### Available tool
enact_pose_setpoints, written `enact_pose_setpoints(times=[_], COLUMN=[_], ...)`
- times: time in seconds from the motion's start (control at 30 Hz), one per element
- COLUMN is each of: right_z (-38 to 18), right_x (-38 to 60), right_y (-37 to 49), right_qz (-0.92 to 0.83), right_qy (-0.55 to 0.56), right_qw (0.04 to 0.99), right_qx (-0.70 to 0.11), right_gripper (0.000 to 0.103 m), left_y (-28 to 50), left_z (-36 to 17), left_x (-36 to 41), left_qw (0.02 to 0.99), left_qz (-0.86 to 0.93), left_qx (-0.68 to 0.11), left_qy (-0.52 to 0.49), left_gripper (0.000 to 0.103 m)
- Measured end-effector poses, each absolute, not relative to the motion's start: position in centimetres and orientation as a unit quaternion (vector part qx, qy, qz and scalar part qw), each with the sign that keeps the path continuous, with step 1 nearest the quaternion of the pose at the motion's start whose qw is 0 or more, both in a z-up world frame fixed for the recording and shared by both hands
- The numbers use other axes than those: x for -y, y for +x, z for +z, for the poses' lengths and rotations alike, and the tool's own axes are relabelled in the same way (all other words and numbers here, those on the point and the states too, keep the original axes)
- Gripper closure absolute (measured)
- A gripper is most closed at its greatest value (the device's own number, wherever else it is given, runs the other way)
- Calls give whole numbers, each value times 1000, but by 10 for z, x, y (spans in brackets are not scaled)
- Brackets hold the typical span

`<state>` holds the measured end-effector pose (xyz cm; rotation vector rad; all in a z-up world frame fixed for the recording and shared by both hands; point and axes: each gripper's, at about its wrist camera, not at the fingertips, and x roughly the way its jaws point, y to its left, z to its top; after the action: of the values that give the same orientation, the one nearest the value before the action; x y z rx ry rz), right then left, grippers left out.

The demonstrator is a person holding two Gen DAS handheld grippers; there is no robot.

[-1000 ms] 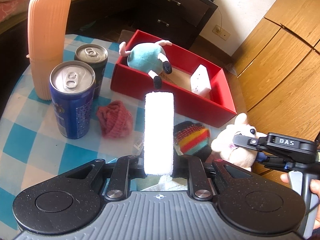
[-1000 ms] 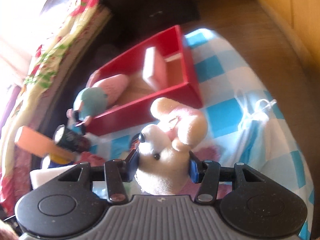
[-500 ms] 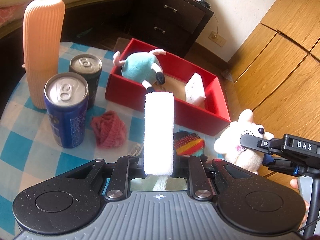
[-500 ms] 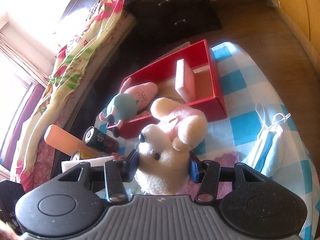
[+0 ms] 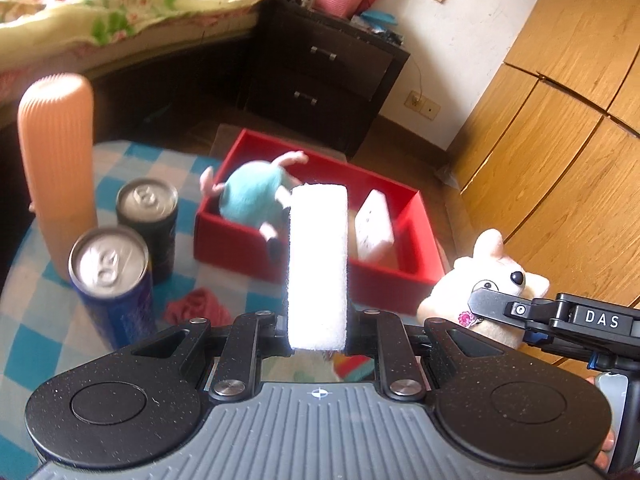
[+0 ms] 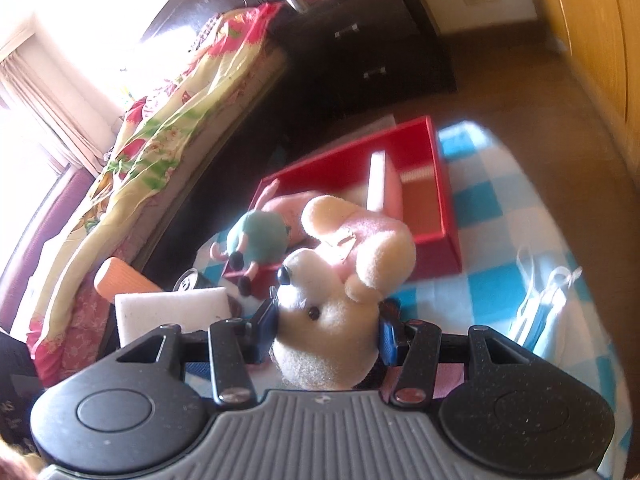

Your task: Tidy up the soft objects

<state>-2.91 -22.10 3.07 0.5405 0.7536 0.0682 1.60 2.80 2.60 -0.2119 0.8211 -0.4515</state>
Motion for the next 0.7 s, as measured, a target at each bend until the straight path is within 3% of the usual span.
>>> enact_pose_setpoints(times=[0.7], right_z=[46], right_x=[190], right_y=[-2], right_qz=[-8], right_qy=[130], right_qw=[937], right_qx=[-324], right_gripper=[75], left_y=[41], left_z=[34], left_x=[8], left_qw=[907], left_qz=[-208], left_qx=[-363], left_qy=[-54], left_gripper=[85])
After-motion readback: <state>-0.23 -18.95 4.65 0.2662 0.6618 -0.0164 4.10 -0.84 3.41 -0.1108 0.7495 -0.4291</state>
